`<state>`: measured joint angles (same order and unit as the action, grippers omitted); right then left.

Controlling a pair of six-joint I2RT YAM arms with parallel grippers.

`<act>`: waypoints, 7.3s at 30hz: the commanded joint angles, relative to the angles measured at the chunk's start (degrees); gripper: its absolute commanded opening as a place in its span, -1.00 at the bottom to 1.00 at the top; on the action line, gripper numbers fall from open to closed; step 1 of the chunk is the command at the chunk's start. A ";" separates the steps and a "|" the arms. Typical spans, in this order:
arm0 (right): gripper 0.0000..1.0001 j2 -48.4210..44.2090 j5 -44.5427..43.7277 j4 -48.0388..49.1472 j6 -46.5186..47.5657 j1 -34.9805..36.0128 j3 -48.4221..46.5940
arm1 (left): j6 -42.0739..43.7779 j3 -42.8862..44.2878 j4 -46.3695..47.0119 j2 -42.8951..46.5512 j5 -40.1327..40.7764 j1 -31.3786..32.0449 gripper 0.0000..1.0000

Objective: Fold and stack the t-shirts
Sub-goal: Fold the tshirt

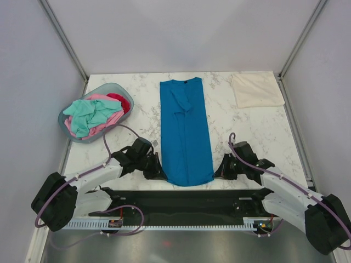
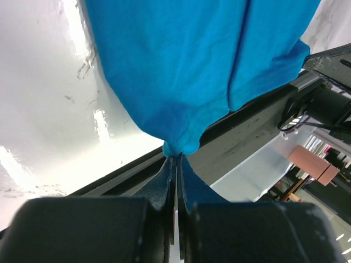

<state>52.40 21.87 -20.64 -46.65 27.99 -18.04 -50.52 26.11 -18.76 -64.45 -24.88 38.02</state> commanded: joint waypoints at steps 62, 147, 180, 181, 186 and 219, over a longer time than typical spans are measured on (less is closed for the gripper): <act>-0.99 71.61 -1.21 2.36 22.31 -14.10 -80.22 | 13.25 79.53 -11.73 -65.54 2.03 -27.39 -0.79; -0.90 56.30 -10.26 1.04 26.61 -7.86 -56.74 | 19.23 56.59 -13.14 -49.10 16.36 -15.78 -0.32; -0.08 33.48 -10.27 -6.34 14.84 -10.94 -36.38 | 18.02 29.32 -12.89 -19.96 1.78 -16.93 0.06; -0.07 31.99 -9.83 -5.47 13.88 -10.85 -34.62 | 17.13 26.83 -11.57 -18.80 1.33 -16.67 0.06; 0.04 24.33 -7.28 -1.33 8.34 -10.32 -24.33 | 11.95 15.66 -2.88 -16.06 -1.21 -15.52 0.06; -0.16 20.02 -7.81 19.84 -7.75 -7.33 -4.11 | 8.07 11.07 4.35 -21.60 3.88 -13.76 -0.67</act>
<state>71.96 15.27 -4.45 -52.86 20.21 -24.18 -42.17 36.77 -15.86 -85.78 -22.65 24.14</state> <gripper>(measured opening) 0.429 0.190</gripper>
